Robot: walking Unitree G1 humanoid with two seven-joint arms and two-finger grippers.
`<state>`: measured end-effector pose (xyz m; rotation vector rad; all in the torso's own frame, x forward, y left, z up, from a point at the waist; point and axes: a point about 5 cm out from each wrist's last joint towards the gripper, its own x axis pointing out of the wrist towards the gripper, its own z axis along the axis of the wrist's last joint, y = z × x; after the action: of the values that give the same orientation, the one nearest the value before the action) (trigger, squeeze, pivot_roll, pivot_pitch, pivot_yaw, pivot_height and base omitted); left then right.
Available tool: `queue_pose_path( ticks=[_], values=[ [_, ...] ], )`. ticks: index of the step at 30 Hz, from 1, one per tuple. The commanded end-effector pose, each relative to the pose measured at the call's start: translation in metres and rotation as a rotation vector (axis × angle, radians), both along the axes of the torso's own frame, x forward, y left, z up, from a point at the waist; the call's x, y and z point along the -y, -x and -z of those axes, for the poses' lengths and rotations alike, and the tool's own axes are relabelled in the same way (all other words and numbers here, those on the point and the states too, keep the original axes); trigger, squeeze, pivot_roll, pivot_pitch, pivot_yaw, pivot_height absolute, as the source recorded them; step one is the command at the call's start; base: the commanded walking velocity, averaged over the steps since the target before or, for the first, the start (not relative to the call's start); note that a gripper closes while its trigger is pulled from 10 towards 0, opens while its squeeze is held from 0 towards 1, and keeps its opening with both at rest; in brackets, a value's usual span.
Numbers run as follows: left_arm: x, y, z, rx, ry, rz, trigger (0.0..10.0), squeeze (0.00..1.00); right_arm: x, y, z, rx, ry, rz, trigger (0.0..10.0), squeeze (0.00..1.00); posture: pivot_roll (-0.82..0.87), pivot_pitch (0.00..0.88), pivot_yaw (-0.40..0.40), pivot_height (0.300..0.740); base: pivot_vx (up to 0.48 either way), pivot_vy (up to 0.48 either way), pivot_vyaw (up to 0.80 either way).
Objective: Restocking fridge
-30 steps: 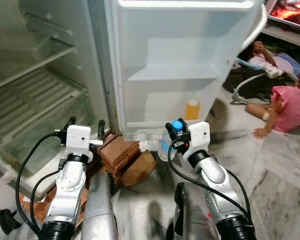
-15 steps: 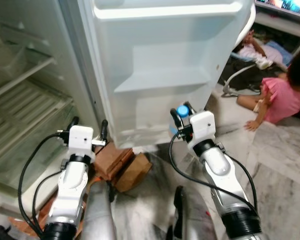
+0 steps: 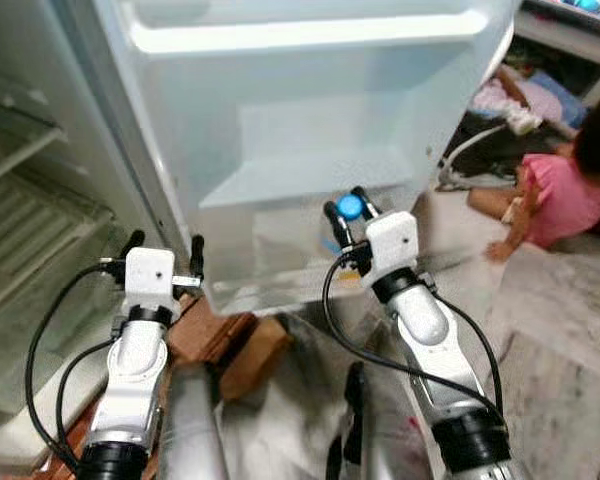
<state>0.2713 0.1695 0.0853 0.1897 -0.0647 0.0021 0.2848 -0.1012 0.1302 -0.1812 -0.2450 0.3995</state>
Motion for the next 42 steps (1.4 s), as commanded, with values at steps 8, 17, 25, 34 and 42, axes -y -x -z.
queue_pose_path(
  ticks=[8,17,25,34,42],
  values=[
    [-0.002,0.003,-0.004,-0.006,-0.009,0.007,10.0,0.0,-0.006,0.0,-0.004,0.003,-0.04,-0.042,10.0,0.0,0.04,0.138,-0.041,0.553,0.0,0.0,0.0],
    [-0.017,0.016,-0.016,-0.014,-0.047,0.013,10.0,0.0,-0.021,-0.03,-0.016,0.08,0.018,-0.114,10.0,0.0,0.1,0.251,-0.021,0.553,0.0,0.0,0.0],
    [-0.028,0.029,-0.025,-0.036,-0.083,0.008,10.0,0.0,-0.025,-0.062,-0.04,0.193,0.091,-0.063,10.0,0.0,0.17,0.312,-0.002,0.553,0.0,0.0,0.0],
    [-0.024,0.031,-0.029,-0.051,-0.087,0.024,10.0,0.0,-0.019,-0.073,-0.027,0.163,0.167,0.0,10.0,0.0,0.17,0.339,-0.001,0.553,0.0,0.0,0.0],
    [-0.024,0.032,-0.031,-0.062,-0.087,0.031,10.0,0.0,-0.011,-0.076,0.0,0.026,0.189,0.07,10.0,0.0,0.17,0.35,-0.003,0.553,0.0,0.0,0.0]
  ],
)
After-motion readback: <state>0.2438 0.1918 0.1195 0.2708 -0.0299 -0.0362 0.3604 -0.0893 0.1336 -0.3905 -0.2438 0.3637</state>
